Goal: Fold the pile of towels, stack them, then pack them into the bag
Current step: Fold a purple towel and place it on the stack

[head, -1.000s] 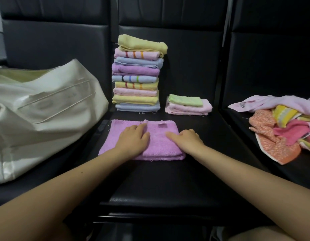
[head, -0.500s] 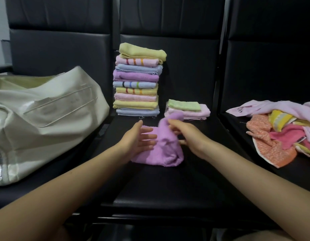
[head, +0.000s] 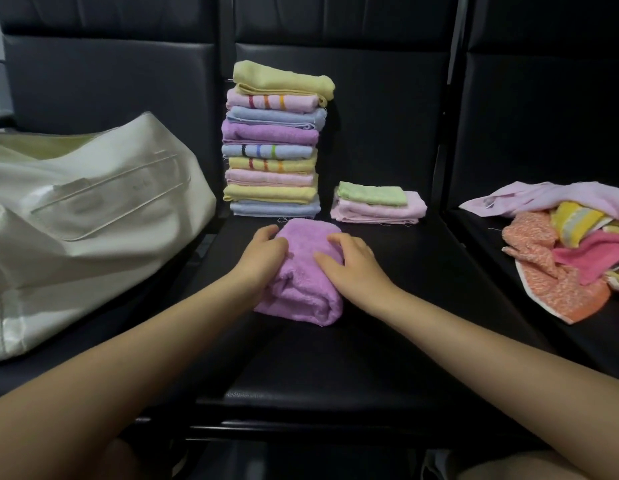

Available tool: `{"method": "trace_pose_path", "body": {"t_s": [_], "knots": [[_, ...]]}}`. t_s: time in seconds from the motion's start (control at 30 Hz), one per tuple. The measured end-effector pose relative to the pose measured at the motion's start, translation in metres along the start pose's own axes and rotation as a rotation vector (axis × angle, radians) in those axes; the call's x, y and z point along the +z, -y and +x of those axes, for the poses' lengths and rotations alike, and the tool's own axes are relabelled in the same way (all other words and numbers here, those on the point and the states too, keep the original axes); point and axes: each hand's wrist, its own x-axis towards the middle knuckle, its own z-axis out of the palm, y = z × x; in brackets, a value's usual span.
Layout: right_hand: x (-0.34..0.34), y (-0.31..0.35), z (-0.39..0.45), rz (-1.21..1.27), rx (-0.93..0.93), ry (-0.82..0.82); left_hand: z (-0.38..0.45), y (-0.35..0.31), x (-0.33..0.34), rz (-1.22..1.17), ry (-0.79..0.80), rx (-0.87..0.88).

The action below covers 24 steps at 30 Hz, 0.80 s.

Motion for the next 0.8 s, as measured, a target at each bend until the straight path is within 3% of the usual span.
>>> {"method": "trace_pose_path", "body": {"t_s": [0.13, 0.3, 0.43, 0.6, 0.7, 0.8], "knots": [[0.009, -0.002, 0.002, -0.120, 0.059, 0.093, 0.002, 0.007, -0.016, 0.159, -0.048, 0.136], [0.022, -0.009, 0.006, -0.259, 0.131, 0.104, 0.007, 0.022, -0.026, 0.747, 0.038, 0.117], [0.023, -0.007, 0.009, -0.234, 0.148, 0.110, 0.001, 0.030, -0.021, 0.879, 0.022, 0.182], [0.022, -0.004, 0.011, -0.090, 0.166, 0.162, 0.000, 0.030, -0.021, 0.884, 0.028, 0.230], [0.015, -0.003, 0.002, 0.328, 0.233, 0.199, -0.002, 0.030, -0.021, 0.792, 0.034, 0.301], [0.000, 0.001, -0.001, 0.740, 0.337, 0.124, -0.007, 0.027, -0.014, 0.390, 0.054, 0.341]]}}
